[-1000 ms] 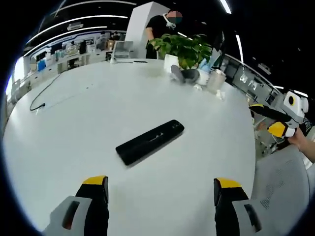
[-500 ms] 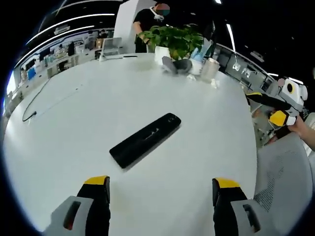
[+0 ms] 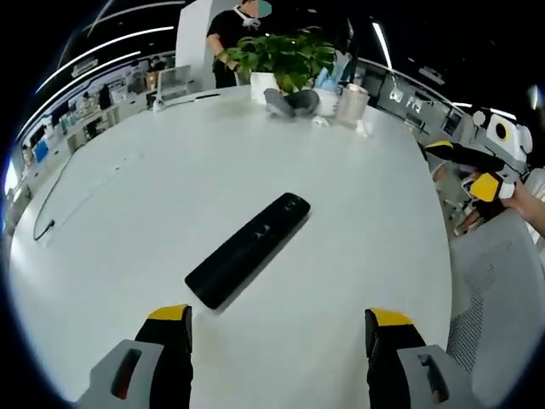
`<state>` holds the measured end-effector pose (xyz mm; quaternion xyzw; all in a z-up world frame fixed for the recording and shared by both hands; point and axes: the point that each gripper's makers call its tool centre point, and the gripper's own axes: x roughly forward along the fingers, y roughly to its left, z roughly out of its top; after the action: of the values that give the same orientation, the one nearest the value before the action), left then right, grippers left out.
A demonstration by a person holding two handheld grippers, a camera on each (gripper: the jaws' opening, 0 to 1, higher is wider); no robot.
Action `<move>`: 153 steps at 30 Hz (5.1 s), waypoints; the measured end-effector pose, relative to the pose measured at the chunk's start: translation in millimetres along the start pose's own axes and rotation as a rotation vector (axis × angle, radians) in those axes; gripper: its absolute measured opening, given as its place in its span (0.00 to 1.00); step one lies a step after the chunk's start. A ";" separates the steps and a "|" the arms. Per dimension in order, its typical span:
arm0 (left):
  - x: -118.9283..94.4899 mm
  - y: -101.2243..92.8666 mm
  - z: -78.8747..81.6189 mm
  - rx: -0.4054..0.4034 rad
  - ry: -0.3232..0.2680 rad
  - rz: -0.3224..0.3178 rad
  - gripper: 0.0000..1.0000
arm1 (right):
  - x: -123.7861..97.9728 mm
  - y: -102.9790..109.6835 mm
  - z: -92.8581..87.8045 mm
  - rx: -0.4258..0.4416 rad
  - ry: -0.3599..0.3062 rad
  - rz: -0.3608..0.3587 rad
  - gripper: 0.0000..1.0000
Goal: Press the specified remote control buttons in sequence, fully releasing each button before pressing the next.
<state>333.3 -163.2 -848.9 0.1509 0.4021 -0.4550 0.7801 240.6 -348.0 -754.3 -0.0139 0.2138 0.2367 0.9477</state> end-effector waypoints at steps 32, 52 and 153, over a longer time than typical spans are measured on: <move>18.2 15.9 6.0 0.301 0.158 0.027 0.85 | 1.0 -1.5 -1.2 0.013 0.004 0.000 0.61; 32.0 16.3 15.4 0.316 0.217 -0.034 0.72 | 1.7 -0.8 -2.7 0.024 0.008 0.008 0.60; 6.9 -53.1 -23.8 0.412 0.228 -0.199 0.24 | 4.0 5.4 -14.1 -0.014 0.074 0.035 0.53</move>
<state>279.4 -181.6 -862.3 0.3169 0.3989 -0.5818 0.6340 235.7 -343.2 -768.4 -0.0257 0.2471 0.2538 0.9348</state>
